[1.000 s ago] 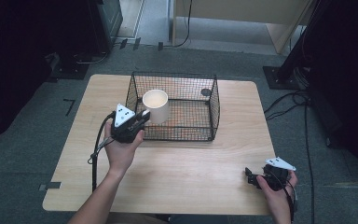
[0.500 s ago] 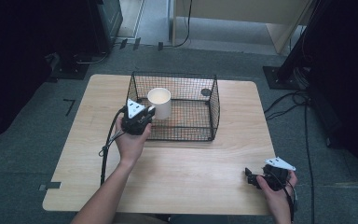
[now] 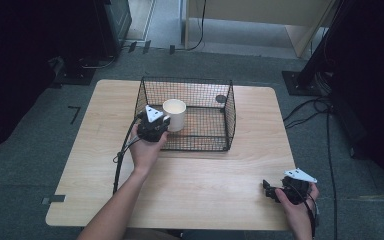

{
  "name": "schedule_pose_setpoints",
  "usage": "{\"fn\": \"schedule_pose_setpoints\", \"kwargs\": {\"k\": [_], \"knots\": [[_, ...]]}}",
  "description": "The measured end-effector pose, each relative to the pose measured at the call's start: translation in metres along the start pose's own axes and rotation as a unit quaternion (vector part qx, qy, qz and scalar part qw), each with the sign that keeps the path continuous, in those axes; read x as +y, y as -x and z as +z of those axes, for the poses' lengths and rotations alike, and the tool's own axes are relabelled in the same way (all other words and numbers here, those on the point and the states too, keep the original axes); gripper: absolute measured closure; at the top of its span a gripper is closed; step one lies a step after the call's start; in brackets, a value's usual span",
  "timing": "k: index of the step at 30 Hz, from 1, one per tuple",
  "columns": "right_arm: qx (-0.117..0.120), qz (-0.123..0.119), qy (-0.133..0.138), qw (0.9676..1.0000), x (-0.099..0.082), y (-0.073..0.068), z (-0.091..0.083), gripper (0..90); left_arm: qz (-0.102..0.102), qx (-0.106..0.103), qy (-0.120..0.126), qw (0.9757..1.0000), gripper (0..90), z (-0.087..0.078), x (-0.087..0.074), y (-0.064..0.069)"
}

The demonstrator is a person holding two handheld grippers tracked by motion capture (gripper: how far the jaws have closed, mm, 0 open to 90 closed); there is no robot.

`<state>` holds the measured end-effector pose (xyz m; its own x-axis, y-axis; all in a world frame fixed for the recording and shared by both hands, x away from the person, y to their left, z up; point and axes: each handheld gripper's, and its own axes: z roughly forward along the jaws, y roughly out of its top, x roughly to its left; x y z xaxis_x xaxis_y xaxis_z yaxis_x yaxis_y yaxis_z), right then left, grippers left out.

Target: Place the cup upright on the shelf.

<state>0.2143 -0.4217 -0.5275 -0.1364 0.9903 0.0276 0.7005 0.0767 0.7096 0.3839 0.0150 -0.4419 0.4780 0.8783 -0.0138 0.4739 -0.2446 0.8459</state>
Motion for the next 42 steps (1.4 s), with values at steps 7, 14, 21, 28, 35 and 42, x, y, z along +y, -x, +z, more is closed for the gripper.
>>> {"fn": "schedule_pose_setpoints", "kwargs": {"k": [7,14,21,28,35,42], "knots": [[0.000,-0.001,0.000,1.0000,0.000,0.000,0.000,0.0,0.001,-0.006,-0.029,0.9996,80.9,0.006,0.005,-0.003],[0.000,-0.001,0.000,1.0000,0.000,0.000,0.000,0.0,-0.005,-0.011,-0.041,0.9991,80.8,0.009,0.008,-0.005],[0.000,0.000,0.000,1.0000,0.000,0.000,0.000,0.0,-0.009,-0.007,-0.047,0.9988,79.0,0.009,0.010,-0.005],[0.000,0.000,0.000,1.0000,0.000,0.000,0.000,0.0,-0.007,-0.005,-0.049,0.9988,74.4,0.004,0.013,-0.004],[0.001,-0.002,0.000,1.0000,0.000,0.000,0.000,0.0,-0.009,-0.009,-0.056,0.9984,74.4,0.006,0.011,-0.006],[0.001,-0.002,0.000,1.0000,0.000,0.000,0.000,0.0,-0.014,-0.010,-0.054,0.9984,73.8,0.004,0.012,-0.009]]}}
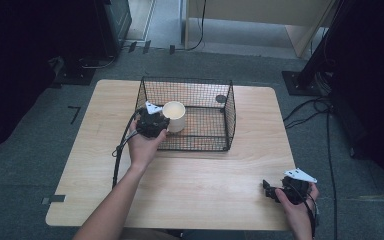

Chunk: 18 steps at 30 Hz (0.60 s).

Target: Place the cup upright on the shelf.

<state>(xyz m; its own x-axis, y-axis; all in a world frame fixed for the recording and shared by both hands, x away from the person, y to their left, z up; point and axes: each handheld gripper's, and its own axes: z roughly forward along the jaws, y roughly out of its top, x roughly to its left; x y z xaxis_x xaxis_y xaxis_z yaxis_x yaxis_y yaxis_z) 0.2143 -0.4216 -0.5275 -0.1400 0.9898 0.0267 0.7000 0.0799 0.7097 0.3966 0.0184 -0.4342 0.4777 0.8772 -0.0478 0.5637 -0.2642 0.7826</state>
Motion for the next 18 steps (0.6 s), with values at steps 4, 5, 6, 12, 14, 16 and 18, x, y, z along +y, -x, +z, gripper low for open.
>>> {"fn": "schedule_pose_setpoints", "kwargs": {"k": [4,5,6,12,14,16,18], "knots": [[0.000,0.000,0.000,1.0000,0.000,0.000,0.000,0.0,-0.004,-0.007,0.010,0.9999,72.0,-0.005,0.001,0.000],[0.000,0.000,0.000,1.0000,0.000,0.000,0.000,0.0,-0.004,-0.007,0.010,0.9999,71.1,-0.005,0.001,0.000],[0.000,0.000,0.000,1.0000,0.000,0.000,0.000,0.0,-0.006,-0.010,0.015,0.9998,71.1,-0.007,0.001,0.000],[0.000,0.000,0.000,1.0000,0.000,0.000,0.000,0.0,-0.014,-0.021,0.045,0.9987,56.2,-0.025,0.004,0.004],[0.000,0.000,0.000,1.0000,0.000,0.000,0.000,0.0,-0.017,-0.020,0.050,0.9984,47.9,-0.031,0.004,0.005],[0.000,0.000,0.000,1.0000,0.000,0.000,0.000,0.0,-0.021,-0.029,0.058,0.9977,40.5,-0.037,0.004,0.005],[0.000,0.000,0.000,1.0000,0.000,0.000,0.000,0.0,-0.024,-0.035,0.062,0.9971,34.1,-0.043,0.002,0.005]]}}
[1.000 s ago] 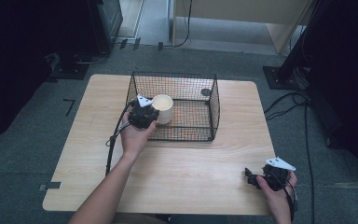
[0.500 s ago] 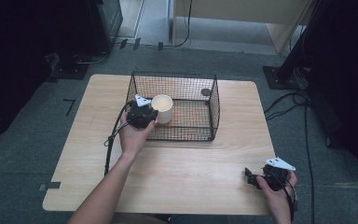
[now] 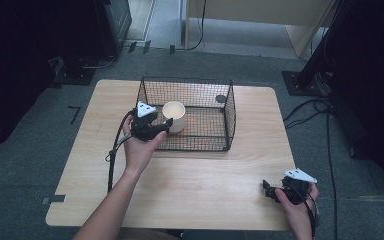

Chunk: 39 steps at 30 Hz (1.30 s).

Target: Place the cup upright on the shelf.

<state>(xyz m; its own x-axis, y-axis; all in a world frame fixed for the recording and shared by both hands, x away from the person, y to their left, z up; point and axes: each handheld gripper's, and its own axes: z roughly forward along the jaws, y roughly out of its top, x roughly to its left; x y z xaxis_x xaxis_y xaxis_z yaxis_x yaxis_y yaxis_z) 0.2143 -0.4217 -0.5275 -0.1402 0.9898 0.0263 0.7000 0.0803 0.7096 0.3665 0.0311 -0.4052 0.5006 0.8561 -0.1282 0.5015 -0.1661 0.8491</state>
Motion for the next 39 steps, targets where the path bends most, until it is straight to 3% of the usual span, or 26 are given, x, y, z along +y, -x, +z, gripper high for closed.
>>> {"fn": "schedule_pose_setpoints", "kwargs": {"k": [5,7,18,24,39], "knots": [[0.000,0.000,0.000,1.0000,0.000,0.000,0.000,0.0,-0.003,-0.007,0.001,1.0000,9.8,-0.011,-0.002,0.002],[0.000,-0.001,0.000,1.0000,0.000,0.000,0.000,0.0,0.004,-0.014,0.005,0.9999,0.0,-0.021,-0.006,0.003],[0.000,0.000,0.000,1.0000,0.000,0.000,0.000,0.0,0.001,-0.009,0.020,0.9998,0.0,-0.050,-0.021,0.000],[0.000,0.000,0.000,1.0000,0.000,0.000,0.000,0.0,-0.003,-0.002,0.017,0.9998,0.0,-0.063,-0.038,-0.005],[0.000,0.000,0.000,1.0000,0.000,0.000,0.000,0.0,-0.037,0.036,0.005,0.9986,0.0,-0.085,-0.087,-0.035]]}}
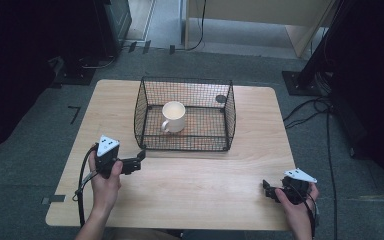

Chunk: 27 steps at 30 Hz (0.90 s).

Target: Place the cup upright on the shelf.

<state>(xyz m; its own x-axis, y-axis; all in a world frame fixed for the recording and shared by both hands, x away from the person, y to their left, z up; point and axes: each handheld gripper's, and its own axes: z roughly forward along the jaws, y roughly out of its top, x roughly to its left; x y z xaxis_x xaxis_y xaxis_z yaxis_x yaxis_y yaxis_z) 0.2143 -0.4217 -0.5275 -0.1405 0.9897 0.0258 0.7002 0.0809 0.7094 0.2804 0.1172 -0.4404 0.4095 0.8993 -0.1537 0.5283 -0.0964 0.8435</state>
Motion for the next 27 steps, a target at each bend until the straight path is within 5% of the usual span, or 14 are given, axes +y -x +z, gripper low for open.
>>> {"fn": "schedule_pose_setpoints", "kwargs": {"k": [27], "knots": [[0.000,-0.001,0.000,1.0000,0.000,0.000,0.000,0.0,-0.021,0.069,-0.059,0.9956,0.0,-0.013,-0.072,-0.053]]}}
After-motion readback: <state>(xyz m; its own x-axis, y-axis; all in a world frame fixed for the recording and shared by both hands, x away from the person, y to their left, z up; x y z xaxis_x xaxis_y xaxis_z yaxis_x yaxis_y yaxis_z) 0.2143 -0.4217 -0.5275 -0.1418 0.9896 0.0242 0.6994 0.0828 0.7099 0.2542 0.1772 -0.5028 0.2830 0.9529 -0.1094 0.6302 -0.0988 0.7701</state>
